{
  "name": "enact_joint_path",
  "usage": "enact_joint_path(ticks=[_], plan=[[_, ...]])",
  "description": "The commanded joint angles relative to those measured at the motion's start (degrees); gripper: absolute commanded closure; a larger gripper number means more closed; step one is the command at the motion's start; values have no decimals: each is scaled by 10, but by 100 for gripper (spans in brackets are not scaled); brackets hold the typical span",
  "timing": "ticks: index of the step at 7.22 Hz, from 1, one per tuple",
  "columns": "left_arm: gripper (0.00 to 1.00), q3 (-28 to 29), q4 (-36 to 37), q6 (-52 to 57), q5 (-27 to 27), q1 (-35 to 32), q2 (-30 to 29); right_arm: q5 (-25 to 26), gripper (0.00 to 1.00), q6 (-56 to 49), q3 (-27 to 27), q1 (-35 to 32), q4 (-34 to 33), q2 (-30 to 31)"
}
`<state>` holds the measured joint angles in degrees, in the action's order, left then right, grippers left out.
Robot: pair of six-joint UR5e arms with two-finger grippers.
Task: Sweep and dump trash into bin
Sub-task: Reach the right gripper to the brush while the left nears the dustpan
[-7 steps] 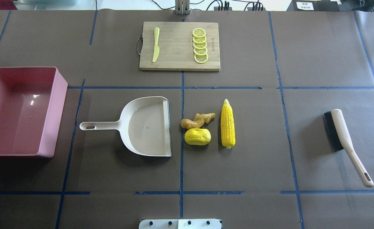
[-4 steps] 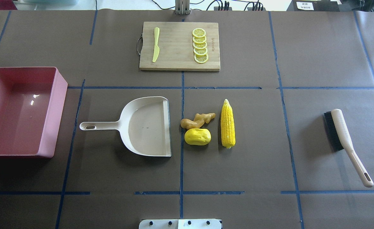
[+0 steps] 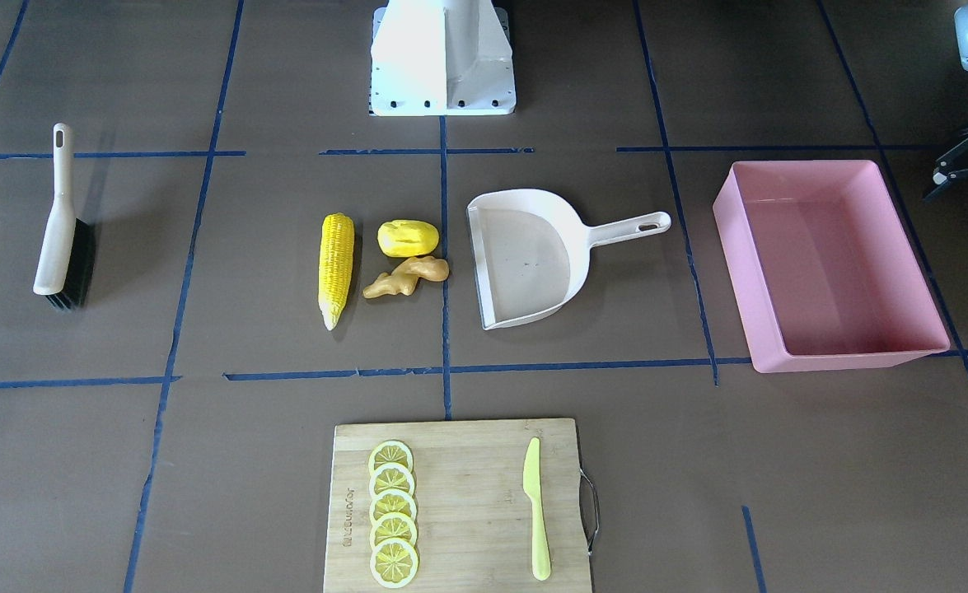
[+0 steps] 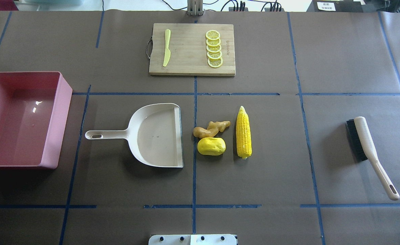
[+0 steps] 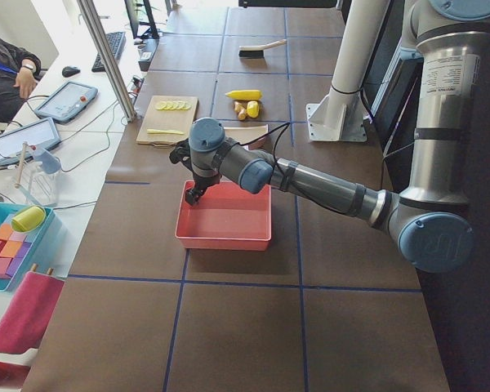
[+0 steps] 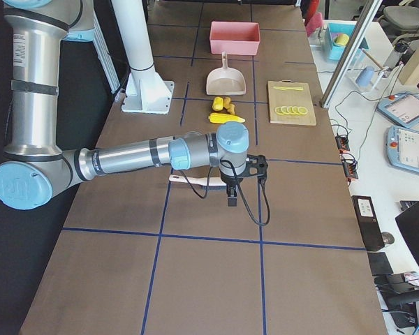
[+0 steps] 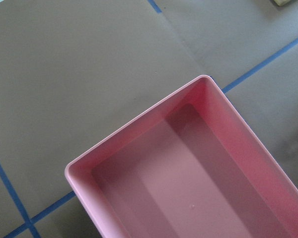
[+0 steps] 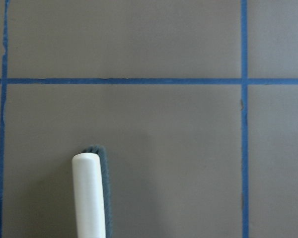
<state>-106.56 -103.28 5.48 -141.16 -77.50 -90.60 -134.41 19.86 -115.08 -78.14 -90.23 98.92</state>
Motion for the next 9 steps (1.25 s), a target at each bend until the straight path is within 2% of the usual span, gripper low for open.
enact_joint_path(ticks=[1, 2, 3, 4, 5, 6, 7, 9], plan=[[0, -2, -1, -2, -6, 24, -1, 13, 0, 96, -56, 71, 2, 28], [0, -3, -2, -2, -7, 24, -1, 23, 0, 97, -56, 94, 30, 55], [0, -7, -2, -2, -7, 24, -1, 38, 0, 114, -45, 118, 114, 98], [0, -7, -2, -2, -6, 24, -1, 42, 0, 202, -27, 154, 202, 115], [0, -7, -2, -1, -6, 24, -1, 75, 0, 273, -3, 204, 269, 116], [0, -7, -2, -2, -4, 24, -2, 84, 0, 299, 32, 239, 323, 116], [0, -7, -2, -1, -3, 24, -2, 90, 0, 333, 42, 263, 349, 116], [0, -6, -2, 0, -2, 25, -3, 128, 0, 374, 41, 317, 352, 115]])
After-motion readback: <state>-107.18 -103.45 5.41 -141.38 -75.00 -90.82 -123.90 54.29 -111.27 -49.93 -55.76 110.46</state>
